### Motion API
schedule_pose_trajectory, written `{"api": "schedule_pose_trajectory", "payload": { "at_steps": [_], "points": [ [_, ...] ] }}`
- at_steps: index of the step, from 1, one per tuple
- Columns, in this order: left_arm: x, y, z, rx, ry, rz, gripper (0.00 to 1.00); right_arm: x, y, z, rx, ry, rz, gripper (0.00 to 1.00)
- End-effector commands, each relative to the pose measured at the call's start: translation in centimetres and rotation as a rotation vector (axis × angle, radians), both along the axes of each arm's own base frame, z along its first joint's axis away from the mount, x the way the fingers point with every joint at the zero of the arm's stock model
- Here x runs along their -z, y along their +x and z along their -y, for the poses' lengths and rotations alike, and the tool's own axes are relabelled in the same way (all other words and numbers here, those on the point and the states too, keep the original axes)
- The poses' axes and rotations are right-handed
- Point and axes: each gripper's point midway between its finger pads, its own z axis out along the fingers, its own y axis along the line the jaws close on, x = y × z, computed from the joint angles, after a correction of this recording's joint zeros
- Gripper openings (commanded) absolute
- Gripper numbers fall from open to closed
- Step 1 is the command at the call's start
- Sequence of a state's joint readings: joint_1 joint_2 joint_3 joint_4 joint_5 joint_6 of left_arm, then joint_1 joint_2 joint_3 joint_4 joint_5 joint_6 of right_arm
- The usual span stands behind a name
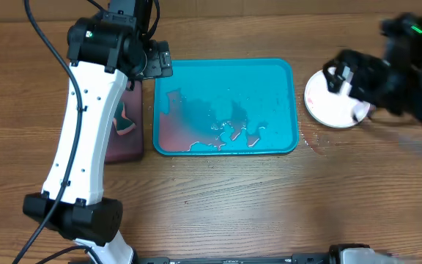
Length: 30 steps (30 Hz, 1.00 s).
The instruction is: Clean dirty plates on tray and stack at the side
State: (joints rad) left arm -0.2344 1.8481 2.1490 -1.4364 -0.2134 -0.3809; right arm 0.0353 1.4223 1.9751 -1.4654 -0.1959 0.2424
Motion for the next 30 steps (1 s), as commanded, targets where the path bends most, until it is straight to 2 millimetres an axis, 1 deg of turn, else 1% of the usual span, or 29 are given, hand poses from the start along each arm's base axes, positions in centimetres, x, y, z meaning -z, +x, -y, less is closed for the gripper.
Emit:
{"api": "schedule_pose_trajectory", "payload": {
  "at_steps": [1, 3, 4, 5, 7, 9, 11, 13, 15, 18, 20, 24, 28, 30],
  "points": [
    [1.0, 0.3, 0.2, 0.027, 0.014, -0.028, 1.0, -3.3, -3.1, -1.1, -0.05, 0.046, 0.106, 1.0],
    [1.0, 0.4, 0.2, 0.027, 0.014, -0.03, 1.0, -4.3, -4.2, -1.0, -0.05, 0.045, 0.144, 1.0],
    [1.0, 0.4, 0.2, 0.027, 0.014, -0.03, 1.0, -5.0, -5.1, -0.9, -0.051, 0.046, 0.172, 1.0],
    [1.0, 0.4, 0.2, 0.027, 0.014, -0.03, 1.0, -5.1, -5.5, -0.9, -0.051, 0.046, 0.178, 1.0],
    [1.0, 0.4, 0.2, 0.027, 0.014, -0.03, 1.0, -4.7, -6.7, -0.9, -0.05, 0.044, 0.151, 1.0],
    [1.0, 0.4, 0.2, 0.027, 0.014, -0.03, 1.0, -4.0, -7.7, 0.3, -0.025, -0.023, 0.126, 1.0],
    [1.0, 0.4, 0.2, 0.027, 0.014, -0.03, 1.0, -3.4, -8.2, 1.2, 0.01, -0.062, 0.098, 1.0],
    [1.0, 0.4, 0.2, 0.027, 0.014, -0.03, 1.0, -3.2, -8.0, 1.7, 0.032, -0.085, 0.096, 1.0],
    [1.0, 0.4, 0.2, 0.027, 0.014, -0.03, 1.0, -3.3, -7.2, 1.9, 0.034, -0.105, 0.128, 1.0],
    [1.0, 0.4, 0.2, 0.027, 0.014, -0.03, 1.0, -3.7, -5.8, 1.0, -0.025, -0.13, 0.242, 1.0],
    [1.0, 0.4, 0.2, 0.027, 0.014, -0.03, 1.0, -3.6, -5.1, 0.5, -0.052, -0.14, 0.331, 1.0],
    [1.0, 0.4, 0.2, 0.027, 0.014, -0.03, 1.0, -1.5, -4.7, 0.4, -0.044, -0.132, 0.468, 1.0],
    [1.0, 0.4, 0.2, 0.027, 0.014, -0.03, 1.0, 2.1, -5.1, 0.9, -0.007, -0.141, 0.589, 1.0],
    [1.0, 0.4, 0.3, 0.027, 0.014, -0.03, 1.0, 4.3, -5.6, 1.3, 0.013, -0.146, 0.643, 1.0]
  ]
}}
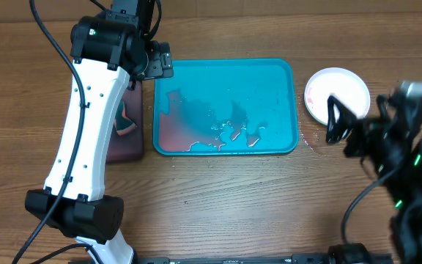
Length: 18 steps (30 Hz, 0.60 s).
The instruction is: Clean dirty plates on tray and stack at the side
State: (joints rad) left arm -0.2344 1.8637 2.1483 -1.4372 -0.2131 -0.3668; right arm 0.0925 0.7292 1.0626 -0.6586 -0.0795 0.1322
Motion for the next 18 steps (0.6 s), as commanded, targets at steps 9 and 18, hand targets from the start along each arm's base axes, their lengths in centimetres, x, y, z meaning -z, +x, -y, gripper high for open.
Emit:
{"api": "schedule_pose_trajectory", "payload": {
  "at_steps": [9, 18],
  "points": [
    [0.4, 0.1, 0.1, 0.013, 0.005, -0.012, 1.0, 11.3, -3.0, 1.3, 0.071, 0.001, 0.247, 1.0],
    [0.4, 0.1, 0.2, 0.014, 0.004, -0.011, 1.0, 15.5, -2.8, 0.9, 0.06, 0.021, 0.35, 1.0]
  ]
}}
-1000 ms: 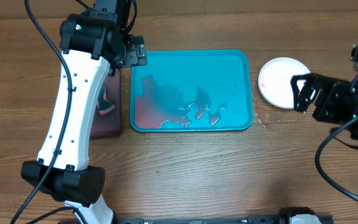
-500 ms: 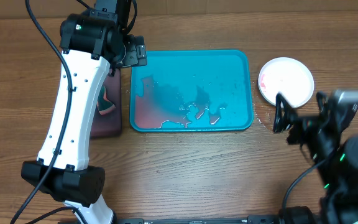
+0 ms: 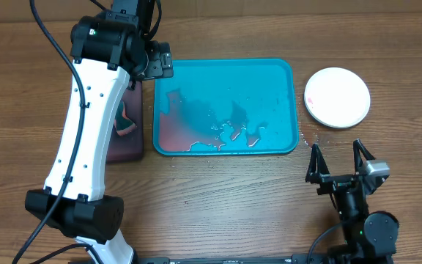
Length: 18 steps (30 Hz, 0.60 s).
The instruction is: Clean dirty plates on tray and stack at the side
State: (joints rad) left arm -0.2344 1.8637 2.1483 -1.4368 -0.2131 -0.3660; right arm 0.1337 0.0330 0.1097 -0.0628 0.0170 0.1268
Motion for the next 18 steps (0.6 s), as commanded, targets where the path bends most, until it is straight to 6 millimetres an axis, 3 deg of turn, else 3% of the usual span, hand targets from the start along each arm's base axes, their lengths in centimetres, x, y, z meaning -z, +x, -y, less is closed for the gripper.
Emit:
{"api": "schedule_pose_trajectory", "payload": {
  "at_steps": [1, 7, 18],
  "points": [
    [0.4, 0.1, 0.2, 0.013, 0.004, -0.012, 1.0, 1.6, 0.3, -0.1, 0.003, -0.001, 0.009, 1.0],
    [0.4, 0.1, 0.2, 0.013, 0.004, -0.012, 1.0, 4.9, 0.5, -0.4, -0.013, -0.011, -0.096, 1.0],
    [0.4, 0.1, 0.2, 0.013, 0.004, -0.012, 1.0, 4.8, 0.4, -0.7, -0.027, -0.011, -0.091, 1.0]
  ]
}}
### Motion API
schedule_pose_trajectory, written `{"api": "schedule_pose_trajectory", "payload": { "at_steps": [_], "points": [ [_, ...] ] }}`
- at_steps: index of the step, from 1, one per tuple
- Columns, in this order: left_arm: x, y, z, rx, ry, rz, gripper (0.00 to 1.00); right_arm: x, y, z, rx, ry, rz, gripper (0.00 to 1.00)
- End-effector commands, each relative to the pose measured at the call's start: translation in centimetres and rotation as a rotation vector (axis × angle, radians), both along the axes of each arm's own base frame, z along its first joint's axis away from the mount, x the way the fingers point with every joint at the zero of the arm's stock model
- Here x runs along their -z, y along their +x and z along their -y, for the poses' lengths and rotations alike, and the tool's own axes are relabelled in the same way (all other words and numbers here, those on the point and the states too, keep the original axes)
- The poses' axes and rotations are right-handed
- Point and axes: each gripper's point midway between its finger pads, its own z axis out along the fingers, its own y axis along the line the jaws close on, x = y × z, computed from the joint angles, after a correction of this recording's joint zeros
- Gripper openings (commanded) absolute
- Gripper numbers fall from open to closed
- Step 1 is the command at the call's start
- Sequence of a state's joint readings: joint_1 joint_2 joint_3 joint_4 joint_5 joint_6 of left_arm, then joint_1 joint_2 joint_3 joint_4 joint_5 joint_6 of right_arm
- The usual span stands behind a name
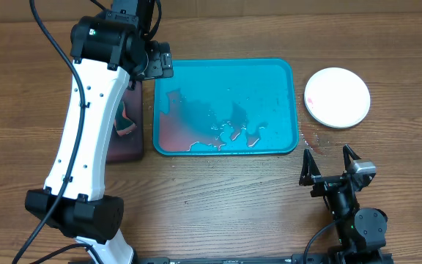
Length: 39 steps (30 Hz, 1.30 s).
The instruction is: Clean dirty plates on tray and stack at the side
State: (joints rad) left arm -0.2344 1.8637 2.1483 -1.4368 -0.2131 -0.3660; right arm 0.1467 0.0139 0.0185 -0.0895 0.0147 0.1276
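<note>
A white plate [337, 97] lies on the table just right of the teal tray [284, 73]. The tray holds no plates, only puddles of water and a pinkish film. My right gripper [330, 163] is open and holds nothing. It stands near the table's front edge, below the plate and apart from it. My left arm reaches up the left side. Its gripper [132, 86] sits at the tray's far left corner over a dark red mat [123, 147]. The arm hides its fingers.
A pink and green cloth or sponge [127, 121] lies on the dark red mat beside the left arm. Small water drops [308, 139] dot the wood by the tray's near right corner. Black cables hang along the left arm.
My right arm has drawn a little further down and to the left near the front edge, still open. The plate, the tray and my left arm have not changed.
At first my right gripper was over the white plate to the right of the tray, blurred by motion. Then it was clear of the plate and nearer the front. Now it stands open at the front edge, and the plate lies alone. My left arm stayed put.
</note>
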Motion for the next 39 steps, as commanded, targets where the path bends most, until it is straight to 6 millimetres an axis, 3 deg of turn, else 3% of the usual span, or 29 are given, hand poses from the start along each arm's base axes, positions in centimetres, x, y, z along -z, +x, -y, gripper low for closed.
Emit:
{"api": "schedule_pose_trajectory", "payload": {
  "at_steps": [1, 13, 17, 21, 24, 29, 34, 39],
  "points": [
    [0.4, 0.1, 0.2, 0.013, 0.004, -0.012, 1.0, 0.1, 0.0, -0.3, -0.011, 0.003, 0.006, 1.0],
    [0.3, 0.1, 0.0, 0.015, 0.011, -0.009, 1.0, 0.1, 0.0, -0.3, -0.011, 0.003, 0.006, 1.0],
    [-2.7, -1.1, -0.7, 0.014, 0.031, 0.066, 1.0, 0.1, 0.0, -0.3, -0.011, 0.003, 0.006, 1.0],
    [-8.5, -3.9, -3.1, -0.039, 0.079, 0.231, 1.0, 0.1, 0.0, -0.3, -0.011, 0.003, 0.006, 1.0],
    [-12.7, -7.6, -4.5, -0.057, 0.079, 0.346, 1.0, 0.1, 0.0, -0.3, -0.011, 0.003, 0.006, 1.0],
    [-16.6, -12.9, -6.5, -0.077, 0.048, 0.482, 1.0, 0.1, 0.0, -0.3, -0.011, 0.003, 0.006, 1.0],
    [-17.7, -15.6, -6.4, 0.032, 0.0, 0.64, 1.0, 0.1, 0.0, -0.3, -0.011, 0.003, 0.006, 1.0],
    [-15.3, -17.1, -5.7, 0.146, -0.018, 0.787, 1.0, 0.1, 0.0, -0.3, -0.011, 0.003, 0.006, 1.0]
  ]
}}
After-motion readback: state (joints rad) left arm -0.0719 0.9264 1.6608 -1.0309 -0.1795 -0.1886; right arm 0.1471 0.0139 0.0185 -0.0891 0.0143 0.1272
